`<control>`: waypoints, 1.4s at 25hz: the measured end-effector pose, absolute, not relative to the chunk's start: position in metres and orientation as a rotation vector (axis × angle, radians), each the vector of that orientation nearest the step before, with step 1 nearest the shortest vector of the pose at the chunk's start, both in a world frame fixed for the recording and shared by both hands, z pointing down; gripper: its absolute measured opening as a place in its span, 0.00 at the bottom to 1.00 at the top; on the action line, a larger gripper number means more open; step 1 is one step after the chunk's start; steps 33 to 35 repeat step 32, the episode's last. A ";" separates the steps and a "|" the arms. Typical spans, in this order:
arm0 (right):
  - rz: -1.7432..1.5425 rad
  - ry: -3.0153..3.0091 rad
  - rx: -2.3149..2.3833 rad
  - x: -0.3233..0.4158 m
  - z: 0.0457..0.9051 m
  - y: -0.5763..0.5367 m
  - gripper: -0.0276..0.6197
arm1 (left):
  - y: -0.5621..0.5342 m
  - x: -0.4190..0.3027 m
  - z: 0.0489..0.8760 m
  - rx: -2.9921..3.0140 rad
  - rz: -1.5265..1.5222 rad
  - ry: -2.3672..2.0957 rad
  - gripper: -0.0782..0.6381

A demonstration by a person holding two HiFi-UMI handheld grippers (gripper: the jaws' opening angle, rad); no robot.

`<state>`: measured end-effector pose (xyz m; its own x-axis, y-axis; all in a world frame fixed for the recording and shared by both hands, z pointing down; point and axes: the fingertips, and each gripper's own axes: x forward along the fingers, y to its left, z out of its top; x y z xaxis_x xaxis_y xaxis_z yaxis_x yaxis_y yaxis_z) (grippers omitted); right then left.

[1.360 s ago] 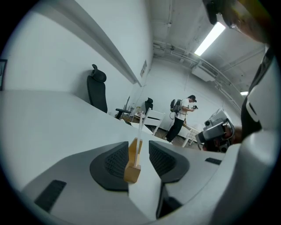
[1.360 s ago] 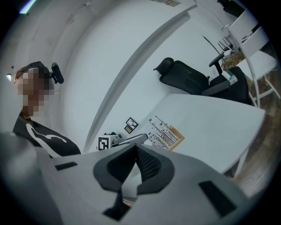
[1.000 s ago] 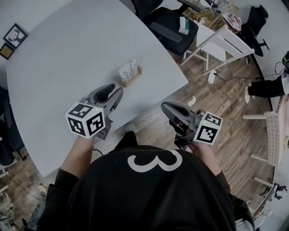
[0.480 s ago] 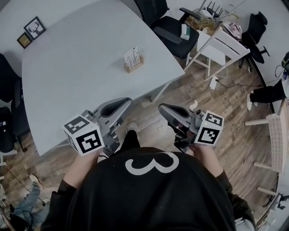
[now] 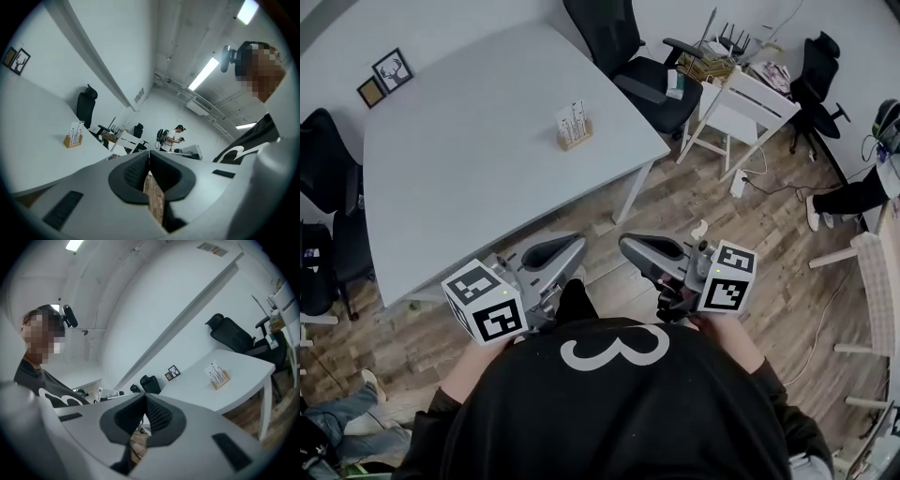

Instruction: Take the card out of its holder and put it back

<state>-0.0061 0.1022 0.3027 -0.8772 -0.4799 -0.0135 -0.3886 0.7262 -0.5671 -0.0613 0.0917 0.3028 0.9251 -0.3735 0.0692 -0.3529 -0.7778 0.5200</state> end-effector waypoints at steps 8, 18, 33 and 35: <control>-0.806 2.776 -0.679 -0.002 0.301 0.150 0.06 | 0.131 -0.056 0.297 2.586 -0.051 -0.539 0.14; -0.805 2.780 -0.654 -0.005 0.297 0.152 0.06 | 0.133 -0.058 0.296 2.591 -0.052 -0.559 0.14; -0.812 2.779 -0.639 -0.004 0.299 0.152 0.06 | 0.133 -0.058 0.301 2.572 -0.048 -0.586 0.14; -0.812 2.779 -0.639 -0.004 0.299 0.152 0.06 | 0.133 -0.058 0.301 2.572 -0.048 -0.586 0.14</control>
